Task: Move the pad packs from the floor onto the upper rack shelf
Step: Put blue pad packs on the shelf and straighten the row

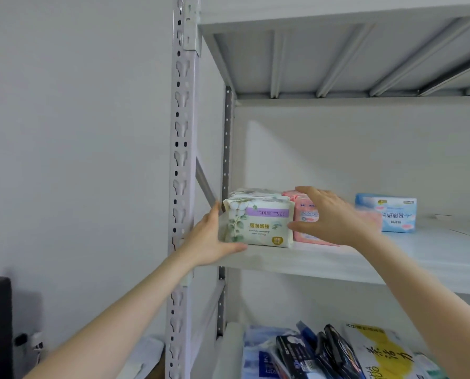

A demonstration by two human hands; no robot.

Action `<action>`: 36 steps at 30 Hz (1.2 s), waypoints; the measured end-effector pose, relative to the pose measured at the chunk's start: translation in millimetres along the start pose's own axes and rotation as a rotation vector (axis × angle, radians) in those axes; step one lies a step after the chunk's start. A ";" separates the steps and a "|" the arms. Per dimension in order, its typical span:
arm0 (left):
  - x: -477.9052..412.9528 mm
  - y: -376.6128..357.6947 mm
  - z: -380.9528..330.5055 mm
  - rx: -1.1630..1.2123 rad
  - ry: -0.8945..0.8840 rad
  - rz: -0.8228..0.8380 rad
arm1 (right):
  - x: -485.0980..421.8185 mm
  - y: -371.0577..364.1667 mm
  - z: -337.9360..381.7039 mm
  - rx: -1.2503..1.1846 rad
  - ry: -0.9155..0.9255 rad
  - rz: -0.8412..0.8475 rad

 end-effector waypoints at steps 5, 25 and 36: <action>-21.2 -5.0 10.8 0.195 -0.033 0.038 | -26.9 -2.2 4.2 -0.035 -0.006 0.141; -52.5 -7.6 29.0 0.455 -0.037 0.302 | -78.4 -12.9 15.1 -0.023 0.039 0.398; -52.0 -7.9 26.9 0.490 -0.026 0.340 | -77.3 -14.6 17.0 0.010 0.016 0.407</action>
Point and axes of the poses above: each hand's wrist, its own x-axis away from the middle knuckle, its own y-axis out of the back of the hand, z = x × y, the point moved 3 cm from there along -x, towards the middle knuckle, and after that the axes turned 8 degrees about -y, right-handed, at the moved point
